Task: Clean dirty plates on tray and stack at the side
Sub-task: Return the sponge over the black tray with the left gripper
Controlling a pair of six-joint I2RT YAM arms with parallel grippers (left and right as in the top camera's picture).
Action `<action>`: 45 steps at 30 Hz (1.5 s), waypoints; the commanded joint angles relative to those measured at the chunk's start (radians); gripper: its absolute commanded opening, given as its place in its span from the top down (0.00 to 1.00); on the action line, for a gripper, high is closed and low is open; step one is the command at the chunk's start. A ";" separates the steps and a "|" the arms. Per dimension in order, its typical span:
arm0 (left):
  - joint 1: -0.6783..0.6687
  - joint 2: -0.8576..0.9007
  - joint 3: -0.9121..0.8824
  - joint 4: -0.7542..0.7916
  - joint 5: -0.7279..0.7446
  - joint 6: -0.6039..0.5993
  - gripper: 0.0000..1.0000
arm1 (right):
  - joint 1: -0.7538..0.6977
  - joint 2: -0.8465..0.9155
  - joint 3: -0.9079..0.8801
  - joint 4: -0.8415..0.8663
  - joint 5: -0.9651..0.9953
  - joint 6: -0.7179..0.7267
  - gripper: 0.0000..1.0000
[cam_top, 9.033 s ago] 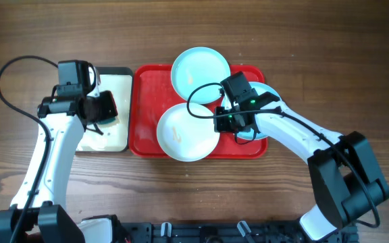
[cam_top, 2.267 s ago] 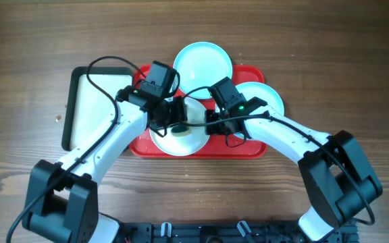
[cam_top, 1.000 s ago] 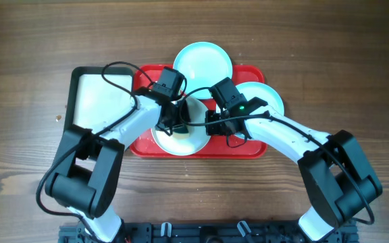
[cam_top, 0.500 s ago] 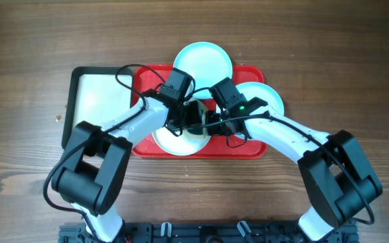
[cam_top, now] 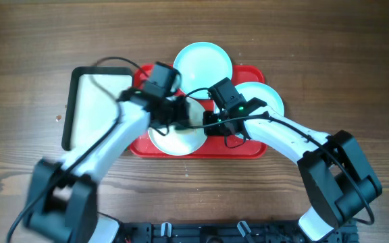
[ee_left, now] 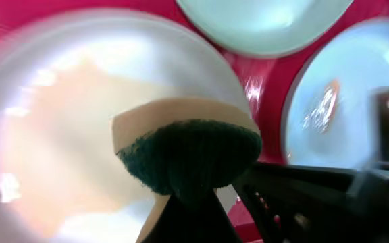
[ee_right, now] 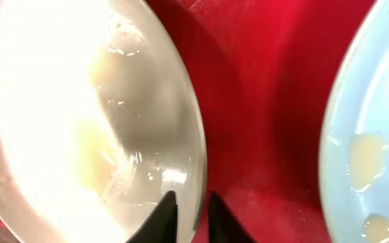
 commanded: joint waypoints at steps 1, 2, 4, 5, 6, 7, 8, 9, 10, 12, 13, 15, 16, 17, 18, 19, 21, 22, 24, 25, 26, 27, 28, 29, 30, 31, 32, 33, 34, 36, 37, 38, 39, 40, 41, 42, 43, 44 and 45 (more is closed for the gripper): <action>0.080 -0.145 0.014 -0.060 -0.136 0.005 0.96 | 0.007 0.011 0.002 0.002 -0.018 -0.001 0.71; 0.103 -0.169 0.014 -0.089 -0.181 0.005 0.96 | 0.007 0.011 0.002 0.002 -0.018 -0.001 0.67; 0.145 -0.194 0.014 -0.134 -0.254 0.005 0.96 | 0.007 0.011 0.001 0.003 -0.014 0.003 0.67; 0.169 -0.201 0.014 -0.155 -0.286 0.005 0.96 | 0.007 0.012 -0.003 0.012 -0.013 0.008 0.67; 0.199 -0.203 0.014 -0.177 -0.317 0.005 0.96 | 0.008 0.014 -0.013 0.024 -0.013 0.031 0.67; 0.235 -0.203 0.014 -0.201 -0.347 0.005 0.96 | 0.008 0.020 -0.022 0.034 -0.014 0.036 0.67; 0.258 -0.203 0.013 -0.213 -0.365 0.005 0.96 | 0.008 0.025 -0.025 0.036 -0.014 0.036 0.69; 0.277 -0.203 0.012 -0.223 -0.378 0.005 0.96 | 0.008 0.031 -0.026 0.037 -0.014 0.039 0.73; 0.311 -0.203 0.012 -0.236 -0.388 0.005 0.96 | 0.008 0.038 -0.026 0.037 -0.014 0.056 0.80; 0.376 -0.203 0.012 -0.248 -0.388 0.005 0.96 | 0.008 0.042 -0.026 0.040 -0.019 0.058 0.94; 0.412 -0.203 0.012 -0.250 -0.388 0.008 0.96 | 0.008 0.042 -0.026 0.041 -0.019 0.059 0.96; 0.470 -0.203 0.011 -0.252 -0.388 0.032 0.96 | 0.008 0.042 -0.026 0.045 -0.019 0.059 0.96; 0.493 -0.203 0.011 -0.255 -0.388 0.032 0.96 | 0.008 0.042 -0.026 0.047 -0.019 0.059 0.95; 0.517 -0.203 0.010 -0.261 -0.388 0.033 0.96 | 0.008 0.042 -0.026 0.047 -0.019 0.061 0.96; 0.529 -0.203 0.010 -0.263 -0.388 0.040 0.96 | 0.008 0.042 -0.026 0.047 -0.019 0.062 0.96; 0.548 -0.203 0.010 -0.267 -0.388 0.058 0.96 | 0.008 0.040 -0.026 0.046 -0.027 0.061 0.96; 0.577 -0.203 0.010 -0.278 -0.388 0.058 0.96 | 0.008 0.029 -0.008 0.018 -0.045 0.060 0.96; 0.583 -0.203 0.010 -0.280 -0.388 0.064 0.96 | 0.008 0.023 0.005 -0.002 -0.044 0.058 0.96; 0.584 -0.203 0.010 -0.279 -0.388 0.097 0.96 | 0.008 0.003 0.042 -0.048 -0.044 0.057 0.96; 0.584 -0.203 0.010 -0.279 -0.388 0.105 0.96 | 0.008 -0.008 0.065 -0.072 -0.044 0.057 0.96; 0.584 -0.203 0.008 -0.279 -0.388 0.111 0.96 | 0.008 -0.017 0.090 -0.098 -0.044 0.050 0.96; 0.584 -0.203 0.004 -0.278 -0.388 0.111 0.96 | 0.008 -0.021 0.114 -0.126 -0.040 0.050 0.96; 0.584 -0.203 -0.002 -0.277 -0.388 0.111 0.96 | 0.008 -0.023 0.149 -0.161 -0.034 0.049 0.96; 0.584 -0.203 -0.015 -0.275 -0.389 0.111 0.96 | 0.008 -0.023 0.183 -0.192 -0.032 0.042 0.96; 0.584 -0.203 -0.027 -0.271 -0.389 0.111 0.96 | 0.008 -0.023 0.209 -0.211 -0.029 0.030 0.96; 0.584 -0.203 -0.038 -0.267 -0.389 0.111 0.96 | 0.008 -0.023 0.228 -0.224 -0.027 0.023 0.96; 0.584 -0.203 -0.055 -0.259 -0.389 0.111 0.96 | 0.009 -0.023 0.270 -0.261 -0.011 0.023 0.96; 0.584 -0.203 -0.072 -0.244 -0.391 0.111 0.96 | 0.011 -0.023 0.312 -0.295 0.012 0.021 0.96; 0.584 -0.203 -0.085 -0.232 -0.397 0.111 0.96 | 0.015 -0.023 0.342 -0.315 0.032 0.019 0.96; 0.584 -0.203 -0.103 -0.217 -0.400 0.110 0.96 | 0.025 -0.023 0.400 -0.332 0.067 0.003 0.96; 0.584 -0.203 -0.106 -0.216 -0.400 0.110 0.96 | 0.031 -0.023 0.423 -0.332 0.083 0.001 0.96; 0.584 -0.203 -0.106 -0.217 -0.399 0.110 0.96 | 0.039 -0.023 0.443 -0.330 0.105 0.001 0.96; 0.584 -0.203 -0.107 -0.216 -0.399 0.110 0.96 | 0.051 -0.023 0.467 -0.316 0.143 0.001 0.96; 0.584 -0.203 -0.107 -0.216 -0.399 0.110 0.96 | 0.061 -0.023 0.473 -0.292 0.163 0.001 0.96; 0.584 -0.203 -0.106 -0.216 -0.399 0.110 0.96 | 0.072 -0.023 0.474 -0.252 0.180 -0.003 0.96; 0.583 -0.203 -0.106 -0.217 -0.394 0.110 0.96 | 0.084 -0.019 0.474 -0.217 0.199 -0.006 0.96; 0.582 -0.203 -0.106 -0.219 -0.389 0.111 0.96 | 0.097 -0.011 0.474 -0.182 0.214 -0.011 0.96; 0.582 -0.203 -0.107 -0.224 -0.383 0.111 0.96 | 0.112 -0.002 0.474 -0.147 0.228 -0.014 0.96; 0.582 -0.203 -0.107 -0.230 -0.384 0.111 0.96 | 0.124 0.013 0.474 -0.119 0.246 -0.014 0.96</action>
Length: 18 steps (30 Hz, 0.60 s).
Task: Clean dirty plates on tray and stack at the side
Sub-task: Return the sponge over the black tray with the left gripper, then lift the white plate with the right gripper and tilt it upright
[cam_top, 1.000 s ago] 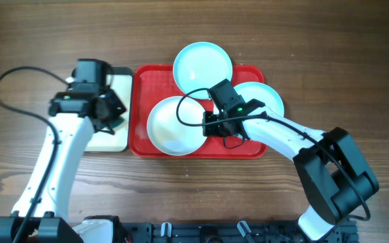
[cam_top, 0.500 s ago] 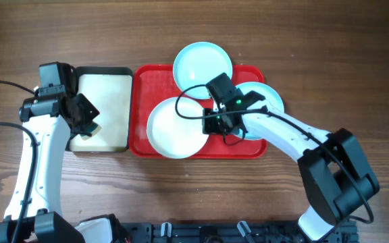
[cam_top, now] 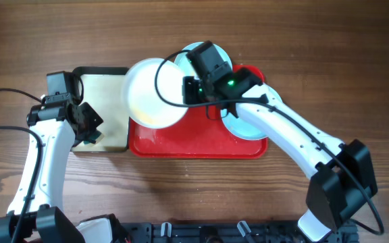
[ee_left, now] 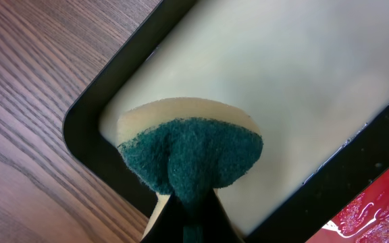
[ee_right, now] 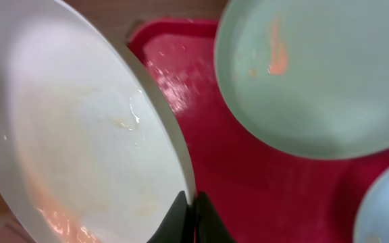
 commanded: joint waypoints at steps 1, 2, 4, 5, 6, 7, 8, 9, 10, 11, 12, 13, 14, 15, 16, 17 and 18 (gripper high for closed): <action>0.002 -0.014 -0.006 -0.011 -0.005 0.016 0.96 | 0.052 0.018 0.027 0.091 0.109 -0.021 0.96; 0.002 -0.014 -0.006 -0.012 -0.005 0.016 0.96 | 0.074 0.053 0.027 0.157 0.147 -0.021 0.96; 0.002 -0.014 -0.006 -0.012 -0.005 0.016 0.96 | 0.096 0.091 0.027 0.228 0.177 -0.033 0.96; 0.002 -0.014 -0.006 -0.012 -0.005 0.016 0.96 | 0.108 0.115 0.027 0.276 0.203 -0.035 0.96; 0.002 -0.014 -0.006 -0.012 -0.003 0.016 0.96 | 0.117 0.130 0.027 0.310 0.220 -0.035 0.96; 0.002 -0.014 -0.006 -0.012 0.006 0.016 0.96 | 0.131 0.160 0.027 0.380 0.262 -0.037 0.96; 0.002 -0.014 -0.006 -0.012 0.008 0.016 0.96 | 0.137 0.174 0.027 0.415 0.285 -0.042 0.96; 0.002 -0.014 -0.006 -0.012 0.010 0.016 0.96 | 0.143 0.190 0.027 0.460 0.308 -0.062 0.96; 0.002 -0.014 -0.006 -0.011 0.010 0.016 0.96 | 0.146 0.203 0.027 0.494 0.326 -0.069 0.96; 0.002 -0.014 -0.006 -0.012 0.010 0.016 0.96 | 0.149 0.220 0.027 0.543 0.341 -0.091 0.96; 0.002 -0.014 -0.006 -0.012 0.010 0.016 0.96 | 0.150 0.232 0.027 0.581 0.341 -0.111 0.96; 0.002 -0.014 -0.006 -0.012 0.010 0.016 0.96 | 0.150 0.237 0.027 0.608 0.343 -0.115 0.96; 0.002 -0.014 -0.006 -0.012 0.010 0.016 0.96 | 0.150 0.247 0.027 0.648 0.365 -0.115 0.95; 0.002 -0.014 -0.006 -0.012 0.010 0.016 0.96 | 0.150 0.254 0.027 0.681 0.387 -0.116 0.96; 0.002 -0.014 -0.006 -0.012 0.010 0.016 0.96 | 0.150 0.259 0.027 0.706 0.393 -0.129 0.96; 0.002 -0.014 -0.006 -0.012 0.010 0.016 0.96 | 0.150 0.265 0.027 0.738 0.393 -0.159 0.96; 0.002 -0.014 -0.006 -0.012 0.010 0.016 0.96 | 0.151 0.269 0.027 0.768 0.393 -0.195 0.96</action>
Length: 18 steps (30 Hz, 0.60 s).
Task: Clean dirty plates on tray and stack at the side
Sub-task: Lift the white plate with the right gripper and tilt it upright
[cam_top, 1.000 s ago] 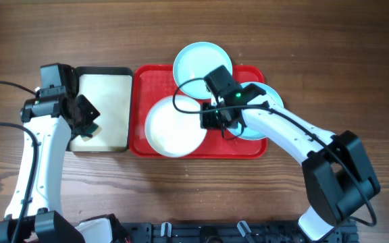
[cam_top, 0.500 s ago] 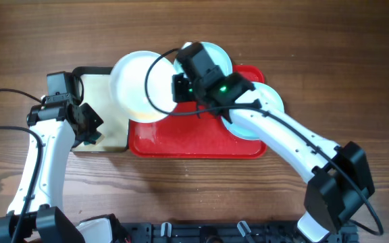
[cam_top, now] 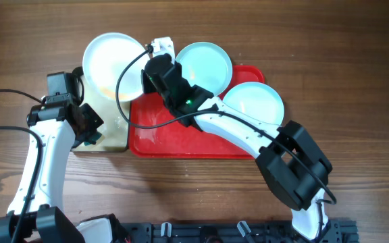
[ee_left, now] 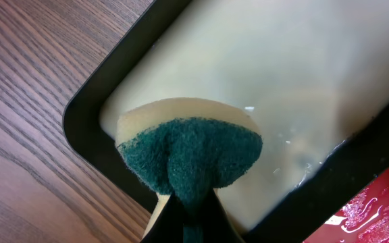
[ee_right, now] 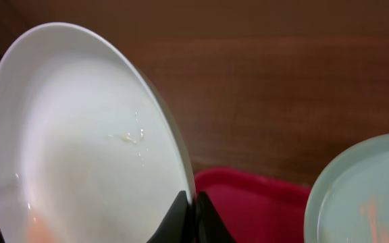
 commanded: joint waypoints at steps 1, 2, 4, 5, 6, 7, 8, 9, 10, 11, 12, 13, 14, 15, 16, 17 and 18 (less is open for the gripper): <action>0.002 -0.014 -0.005 0.002 0.004 0.016 0.96 | 0.005 0.028 0.020 0.087 0.055 -0.117 0.96; 0.002 -0.014 -0.005 0.003 0.005 0.016 0.96 | 0.007 0.030 0.020 0.108 0.054 -0.150 0.96; 0.002 -0.014 -0.005 0.003 0.004 0.016 0.96 | 0.015 0.035 0.020 0.156 0.055 -0.260 0.96; 0.002 -0.014 -0.005 0.003 0.004 0.016 0.96 | 0.018 0.036 0.020 0.168 0.055 -0.299 0.96; 0.002 -0.014 -0.005 0.003 0.004 0.016 0.96 | 0.023 0.037 0.020 0.186 0.055 -0.348 0.96; 0.002 -0.014 -0.005 0.003 0.004 0.016 0.96 | 0.025 0.037 0.020 0.194 0.055 -0.372 0.96; 0.002 -0.014 -0.005 0.003 0.004 0.016 0.96 | 0.028 0.037 0.020 0.206 0.055 -0.407 0.96; 0.002 -0.014 -0.005 0.003 0.005 0.016 0.96 | 0.030 0.037 0.020 0.216 0.055 -0.439 0.96; 0.002 -0.014 -0.005 0.003 0.005 0.016 0.96 | 0.033 0.037 0.020 0.225 0.055 -0.478 0.96; 0.002 -0.014 -0.005 0.003 0.005 0.016 0.96 | 0.037 0.037 0.020 0.235 0.055 -0.517 0.96; 0.002 -0.014 -0.005 0.003 0.005 0.016 0.96 | 0.040 0.037 0.020 0.246 0.055 -0.551 0.96; 0.002 -0.014 -0.005 0.003 0.005 0.016 0.96 | 0.043 0.037 0.020 0.256 0.055 -0.583 0.96; 0.002 -0.014 -0.005 0.003 0.005 0.016 0.96 | 0.049 0.037 0.020 0.276 0.055 -0.636 0.96; 0.002 -0.014 -0.005 0.003 0.005 0.016 0.96 | 0.053 0.037 0.020 0.290 0.055 -0.671 0.96; 0.002 -0.014 -0.005 0.003 0.005 0.016 0.96 | 0.058 0.037 0.020 0.312 0.055 -0.715 0.95; 0.002 -0.014 -0.005 0.003 0.005 0.016 0.96 | 0.061 0.037 0.020 0.331 0.055 -0.749 0.96; 0.002 -0.014 -0.005 0.003 0.005 0.016 0.96 | 0.065 0.037 0.020 0.356 0.055 -0.787 0.96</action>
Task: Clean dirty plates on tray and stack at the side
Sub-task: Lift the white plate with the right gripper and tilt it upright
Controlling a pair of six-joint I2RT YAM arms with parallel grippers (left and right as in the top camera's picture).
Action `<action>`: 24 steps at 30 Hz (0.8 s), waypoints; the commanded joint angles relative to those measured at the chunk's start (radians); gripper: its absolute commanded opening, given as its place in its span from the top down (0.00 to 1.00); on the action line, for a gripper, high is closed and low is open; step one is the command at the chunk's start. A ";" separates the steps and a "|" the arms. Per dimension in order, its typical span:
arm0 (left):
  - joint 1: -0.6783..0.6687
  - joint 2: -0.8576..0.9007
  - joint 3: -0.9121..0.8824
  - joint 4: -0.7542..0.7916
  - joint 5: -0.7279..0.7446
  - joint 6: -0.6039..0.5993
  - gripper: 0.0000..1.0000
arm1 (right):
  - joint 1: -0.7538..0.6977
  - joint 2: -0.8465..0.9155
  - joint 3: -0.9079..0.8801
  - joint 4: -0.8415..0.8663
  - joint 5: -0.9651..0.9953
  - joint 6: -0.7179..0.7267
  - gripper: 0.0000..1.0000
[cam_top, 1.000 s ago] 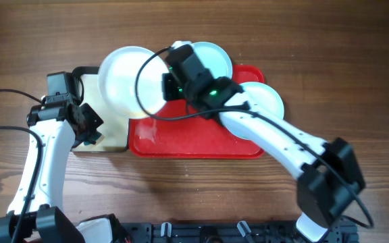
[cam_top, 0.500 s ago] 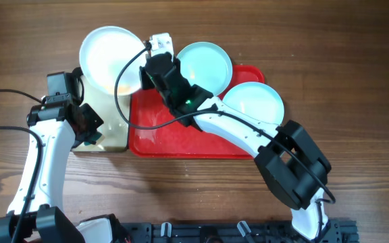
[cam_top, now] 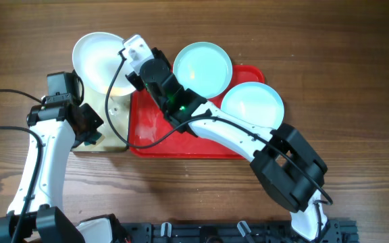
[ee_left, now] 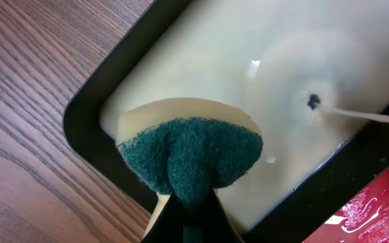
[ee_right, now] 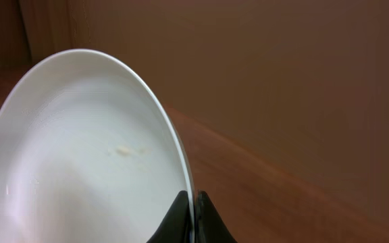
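Note:
My right gripper [ee_right: 192, 202] is shut on the rim of a white plate [cam_top: 100, 62], held tilted over the far end of the black tray [cam_top: 120, 147] of milky water [ee_left: 296, 74]; liquid runs off it into the water. My left gripper [ee_left: 188, 202] is shut on a green and yellow sponge [ee_left: 189, 152], held still above the tray's near left corner. Two pale blue plates stay on the red tray [cam_top: 181, 142]: one [cam_top: 202, 69] at its far edge, one [cam_top: 252, 102] at its right end.
Wet streaks lie on the red tray's bare floor. Brown wooden table [cam_top: 329, 54] surrounds both trays. My right arm [cam_top: 215, 125] stretches across the red tray toward the black one.
The white plate in my right gripper has moved a little farther left and tipped more steeply. A thin stream now falls from it and ripples the water. My left gripper has not moved.
At first my left gripper pressed the sponge on the white plate in the red tray while the right held its rim. Then the left was back over the black tray and the right held the plate lifted. Since then the plate has come over the water and tilted.

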 commanded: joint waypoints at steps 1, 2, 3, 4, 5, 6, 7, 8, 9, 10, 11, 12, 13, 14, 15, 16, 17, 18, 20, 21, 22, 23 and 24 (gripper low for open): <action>0.002 -0.014 -0.005 0.003 0.005 0.016 0.96 | 0.020 0.023 0.020 0.071 0.011 -0.200 0.96; 0.002 -0.014 -0.005 0.005 0.005 0.016 0.96 | 0.024 0.023 0.020 0.097 0.020 -0.242 0.96; 0.002 -0.014 -0.005 0.008 0.005 0.016 0.96 | 0.028 0.023 0.020 0.119 0.034 -0.280 0.96; 0.002 -0.014 -0.005 0.011 0.005 0.016 0.96 | 0.032 0.023 0.020 0.135 0.037 -0.330 0.96; 0.002 -0.014 -0.005 0.014 0.005 0.016 0.96 | 0.035 0.023 0.020 0.145 0.037 -0.365 0.96; 0.002 -0.014 -0.005 0.014 0.005 0.016 0.96 | 0.039 0.023 0.020 0.154 0.037 -0.405 0.96; 0.002 -0.014 -0.005 0.014 0.005 0.016 0.96 | 0.043 0.023 0.020 0.163 0.037 -0.442 0.96; 0.002 -0.014 -0.005 0.014 0.005 0.016 0.96 | 0.045 0.023 0.020 0.170 0.037 -0.463 0.96; 0.002 -0.014 -0.005 0.014 0.005 0.016 0.96 | 0.047 0.023 0.020 0.182 0.037 -0.490 0.96; 0.002 -0.014 -0.005 0.014 0.005 0.016 0.96 | 0.051 0.023 0.020 0.227 0.037 -0.541 0.96; 0.002 -0.014 -0.005 0.014 0.005 0.016 0.96 | 0.051 0.023 0.020 0.255 0.037 -0.558 0.96; 0.002 -0.014 -0.005 0.014 0.005 0.016 0.96 | 0.052 0.023 0.020 0.283 0.037 -0.578 0.96; 0.002 -0.014 -0.005 0.014 0.005 0.016 0.96 | 0.053 0.023 0.020 0.315 0.037 -0.607 0.96; 0.002 -0.014 -0.005 0.014 0.005 0.016 0.96 | 0.053 0.023 0.020 0.338 0.036 -0.632 0.96; 0.002 -0.014 -0.005 0.014 0.005 0.016 0.96 | 0.055 0.023 0.020 0.357 0.036 -0.661 0.96; 0.002 -0.014 -0.005 0.014 0.005 0.016 0.96 | 0.055 0.023 0.020 0.365 0.032 -0.685 0.96; 0.002 -0.014 -0.005 0.014 0.005 0.016 0.96 | 0.055 0.023 0.020 0.365 0.025 -0.702 0.96; 0.002 -0.014 -0.005 0.014 0.005 0.016 0.96 | 0.055 0.023 0.020 0.364 0.025 -0.714 0.96; 0.002 -0.014 -0.005 0.014 0.005 0.016 0.96 | 0.055 0.023 0.020 0.364 0.025 -0.722 0.96; 0.002 -0.014 -0.005 0.014 0.005 0.016 0.96 | 0.056 0.023 0.020 0.365 0.024 -0.723 0.96; 0.002 -0.014 -0.005 0.014 0.005 0.016 0.96 | 0.057 0.023 0.020 0.370 0.023 -0.723 0.96; 0.002 -0.014 -0.005 0.014 0.005 0.016 0.96 | 0.057 0.023 0.020 0.372 0.021 -0.723 0.96; 0.002 -0.014 -0.005 0.014 0.005 0.016 0.96 | 0.057 0.023 0.020 0.372 0.019 -0.723 0.96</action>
